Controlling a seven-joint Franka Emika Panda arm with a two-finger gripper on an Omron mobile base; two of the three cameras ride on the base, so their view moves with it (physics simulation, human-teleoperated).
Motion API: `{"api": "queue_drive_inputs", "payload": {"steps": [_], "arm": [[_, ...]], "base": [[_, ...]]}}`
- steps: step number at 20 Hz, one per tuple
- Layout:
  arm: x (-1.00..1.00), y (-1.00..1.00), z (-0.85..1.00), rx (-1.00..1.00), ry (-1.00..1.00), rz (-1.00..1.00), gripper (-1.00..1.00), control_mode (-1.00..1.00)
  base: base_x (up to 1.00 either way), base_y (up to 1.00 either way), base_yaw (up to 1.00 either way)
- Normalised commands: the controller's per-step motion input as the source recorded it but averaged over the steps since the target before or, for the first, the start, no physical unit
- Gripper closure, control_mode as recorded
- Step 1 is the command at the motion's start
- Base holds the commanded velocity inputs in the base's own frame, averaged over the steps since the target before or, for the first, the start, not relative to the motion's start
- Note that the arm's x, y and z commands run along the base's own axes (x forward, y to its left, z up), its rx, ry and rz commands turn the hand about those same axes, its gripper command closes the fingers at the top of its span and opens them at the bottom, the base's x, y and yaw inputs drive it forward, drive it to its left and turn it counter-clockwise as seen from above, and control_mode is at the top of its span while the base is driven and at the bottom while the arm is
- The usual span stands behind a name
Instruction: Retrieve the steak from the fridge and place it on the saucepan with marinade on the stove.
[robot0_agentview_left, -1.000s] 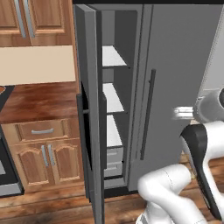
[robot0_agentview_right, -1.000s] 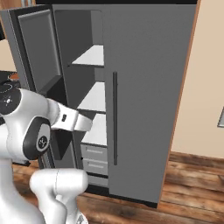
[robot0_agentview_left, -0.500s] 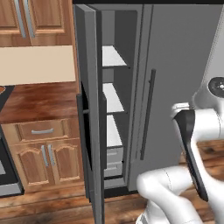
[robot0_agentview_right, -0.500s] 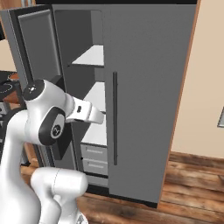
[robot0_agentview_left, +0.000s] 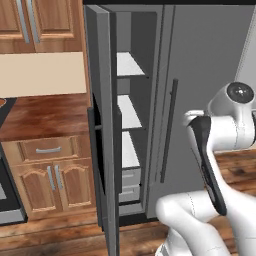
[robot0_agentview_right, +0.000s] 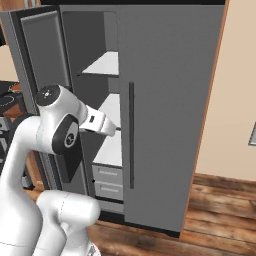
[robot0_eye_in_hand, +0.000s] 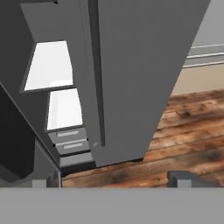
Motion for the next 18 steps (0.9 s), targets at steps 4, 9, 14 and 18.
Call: {"api": "queue_drive_inputs", "payload": {"steps": [4, 9, 14, 18], "arm": [[0.1, -0.16, -0.23, 0.02, -0.16, 0.22, -1.0, -1.0], [0.32, -0.02, -0.39, -0.02, -0.09, 0.22, -1.0, -1.0], [0.61, 0.0, -0.12, 0.0, 0.02, 0.13, -1.0, -1.0], [0.71, -0.03, -0.05, 0.0, 0.02, 0.1, -1.0, -1.0]], "base": [[0.0, 0.0, 0.0], [0.0, 0.0, 0.0], [0.0, 0.0, 0.0], [0.0, 0.0, 0.0]]}}
